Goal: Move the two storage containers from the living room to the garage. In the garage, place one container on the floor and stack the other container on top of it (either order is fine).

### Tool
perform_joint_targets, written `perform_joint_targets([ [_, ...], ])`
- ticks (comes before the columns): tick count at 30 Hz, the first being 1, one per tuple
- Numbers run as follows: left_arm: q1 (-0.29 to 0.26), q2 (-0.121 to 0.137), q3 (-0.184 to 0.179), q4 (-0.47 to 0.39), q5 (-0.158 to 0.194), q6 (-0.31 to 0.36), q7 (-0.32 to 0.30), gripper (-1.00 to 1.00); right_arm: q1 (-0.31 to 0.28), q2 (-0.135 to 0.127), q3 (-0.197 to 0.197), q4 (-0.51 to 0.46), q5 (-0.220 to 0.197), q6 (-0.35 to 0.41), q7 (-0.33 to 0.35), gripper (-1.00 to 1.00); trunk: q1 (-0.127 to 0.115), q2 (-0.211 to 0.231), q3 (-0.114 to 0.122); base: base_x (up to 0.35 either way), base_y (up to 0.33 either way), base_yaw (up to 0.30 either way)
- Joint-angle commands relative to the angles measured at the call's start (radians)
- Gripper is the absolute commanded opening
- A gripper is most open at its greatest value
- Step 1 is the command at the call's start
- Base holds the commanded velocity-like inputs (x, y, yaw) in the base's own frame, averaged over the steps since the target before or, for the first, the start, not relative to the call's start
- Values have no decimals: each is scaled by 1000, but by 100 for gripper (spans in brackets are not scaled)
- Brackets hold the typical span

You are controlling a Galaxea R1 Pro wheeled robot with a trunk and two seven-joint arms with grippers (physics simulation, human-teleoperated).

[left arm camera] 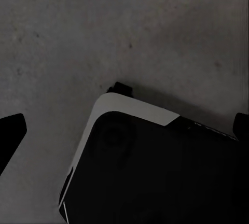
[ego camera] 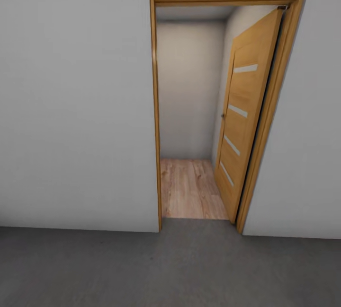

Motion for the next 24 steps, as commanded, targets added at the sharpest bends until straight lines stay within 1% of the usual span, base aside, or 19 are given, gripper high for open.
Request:
perform_joint_targets([
  [1,-1,0,7,0,1,-1,2,100,-1,0,5,3,-2,-6,1,100,1,-2,-2,238,-176,0],
  [24,-1,3,7,0,3,0,2,100,-1,-1,5,3,-2,-7,0,100,1,-2,-2,242,-176,0],
])
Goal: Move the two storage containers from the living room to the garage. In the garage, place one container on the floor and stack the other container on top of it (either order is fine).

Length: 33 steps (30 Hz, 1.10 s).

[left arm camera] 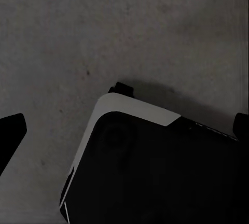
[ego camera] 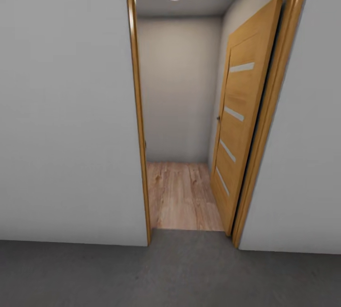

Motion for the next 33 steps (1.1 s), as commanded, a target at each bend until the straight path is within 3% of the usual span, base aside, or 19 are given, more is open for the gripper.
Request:
perform_joint_targets([
  [1,-1,0,7,0,0,-1,2,100,-1,0,5,3,-2,-6,1,100,1,-2,-2,245,-176,0],
  [33,-1,6,9,1,0,-1,2,100,-1,0,6,3,0,-7,1,100,1,-2,-2,294,-114,0],
])
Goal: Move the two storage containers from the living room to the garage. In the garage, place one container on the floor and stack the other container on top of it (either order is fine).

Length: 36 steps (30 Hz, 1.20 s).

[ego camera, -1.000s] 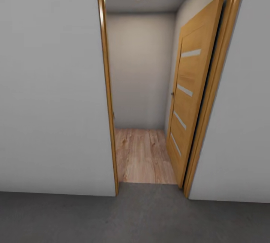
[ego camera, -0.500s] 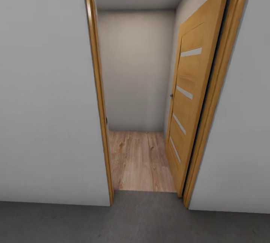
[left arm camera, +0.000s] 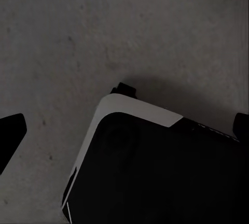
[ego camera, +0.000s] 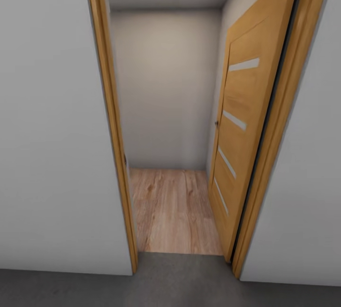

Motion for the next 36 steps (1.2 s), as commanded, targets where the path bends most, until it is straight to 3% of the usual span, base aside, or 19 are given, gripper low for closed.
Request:
perform_joint_targets([
  [1,-1,0,7,0,0,-1,1,100,-2,0,5,3,-1,-6,1,100,1,-1,-2,305,-92,0],
  [36,-1,4,6,-1,-3,5,0,100,-1,12,6,3,10,-8,3,100,1,-1,-2,307,-72,0],
])
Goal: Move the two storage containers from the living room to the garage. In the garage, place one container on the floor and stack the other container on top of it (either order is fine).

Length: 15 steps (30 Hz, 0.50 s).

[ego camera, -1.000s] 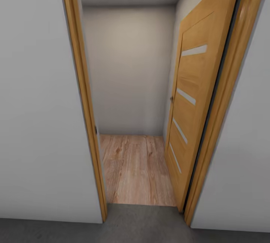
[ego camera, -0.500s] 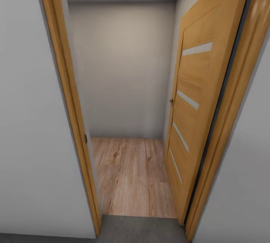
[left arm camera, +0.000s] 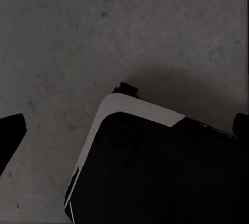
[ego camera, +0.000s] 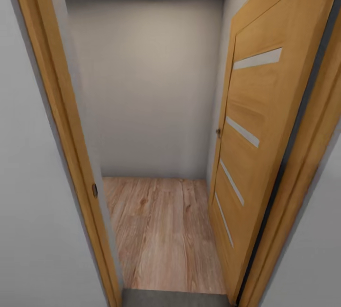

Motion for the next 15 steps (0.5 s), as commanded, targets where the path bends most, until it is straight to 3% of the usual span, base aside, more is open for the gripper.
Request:
perform_joint_targets([
  [1,-1,0,7,0,0,-1,2,100,-2,0,5,3,0,-6,1,100,1,-2,-2,316,-1,0],
  [15,-1,0,7,0,2,-5,2,100,-2,-6,5,3,4,-8,1,100,1,-2,-2,317,0,0],
])
